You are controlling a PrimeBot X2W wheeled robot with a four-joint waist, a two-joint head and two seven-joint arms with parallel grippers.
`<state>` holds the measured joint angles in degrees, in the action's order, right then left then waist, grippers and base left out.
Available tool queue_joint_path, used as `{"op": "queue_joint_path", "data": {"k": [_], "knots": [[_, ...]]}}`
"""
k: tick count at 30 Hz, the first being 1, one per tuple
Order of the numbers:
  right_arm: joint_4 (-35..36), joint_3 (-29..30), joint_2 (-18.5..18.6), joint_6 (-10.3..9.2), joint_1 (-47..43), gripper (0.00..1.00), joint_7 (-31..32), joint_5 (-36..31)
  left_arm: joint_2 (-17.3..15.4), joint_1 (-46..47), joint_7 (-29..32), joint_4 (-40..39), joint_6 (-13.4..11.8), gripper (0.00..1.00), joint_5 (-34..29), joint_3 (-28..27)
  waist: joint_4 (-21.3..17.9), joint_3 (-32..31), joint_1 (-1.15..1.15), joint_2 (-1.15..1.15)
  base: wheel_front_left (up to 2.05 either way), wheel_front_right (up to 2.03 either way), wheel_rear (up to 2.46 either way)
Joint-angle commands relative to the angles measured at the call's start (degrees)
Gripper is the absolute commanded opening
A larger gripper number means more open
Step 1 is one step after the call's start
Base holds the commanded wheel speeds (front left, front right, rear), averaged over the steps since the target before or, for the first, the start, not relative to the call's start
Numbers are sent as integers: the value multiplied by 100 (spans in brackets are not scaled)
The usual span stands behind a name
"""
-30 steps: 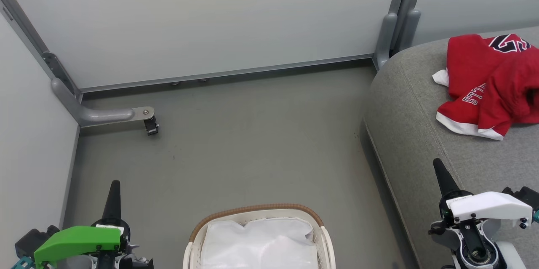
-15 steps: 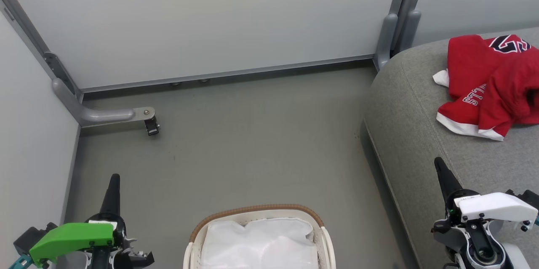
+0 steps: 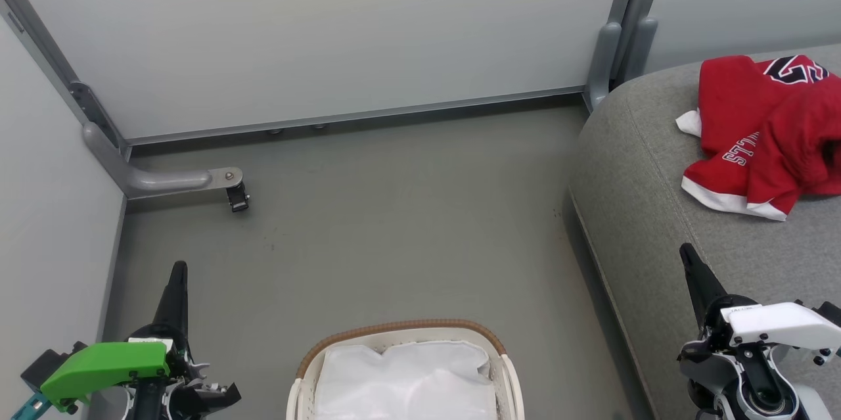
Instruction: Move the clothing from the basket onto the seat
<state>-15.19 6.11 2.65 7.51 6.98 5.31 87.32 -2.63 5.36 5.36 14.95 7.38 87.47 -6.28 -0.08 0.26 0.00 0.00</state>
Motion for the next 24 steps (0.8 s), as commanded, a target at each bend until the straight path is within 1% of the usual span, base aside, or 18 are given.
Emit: {"op": "queue_joint_path", "data": {"k": [1,12,24], "knots": [[53,21,36,-3,-68,0,39,120,-42,106,30,-45,18,0,133,-27,1,-1,0,0,0,0,0],[147,57,39,-3,-113,0,144,546,-44,136,145,-110,20,0,527,-38,8,-9,0,0,0,0,0],[136,54,38,-3,-112,0,143,520,-43,117,140,-102,20,0,501,-37,8,-9,0,0,0,0,0]]}}
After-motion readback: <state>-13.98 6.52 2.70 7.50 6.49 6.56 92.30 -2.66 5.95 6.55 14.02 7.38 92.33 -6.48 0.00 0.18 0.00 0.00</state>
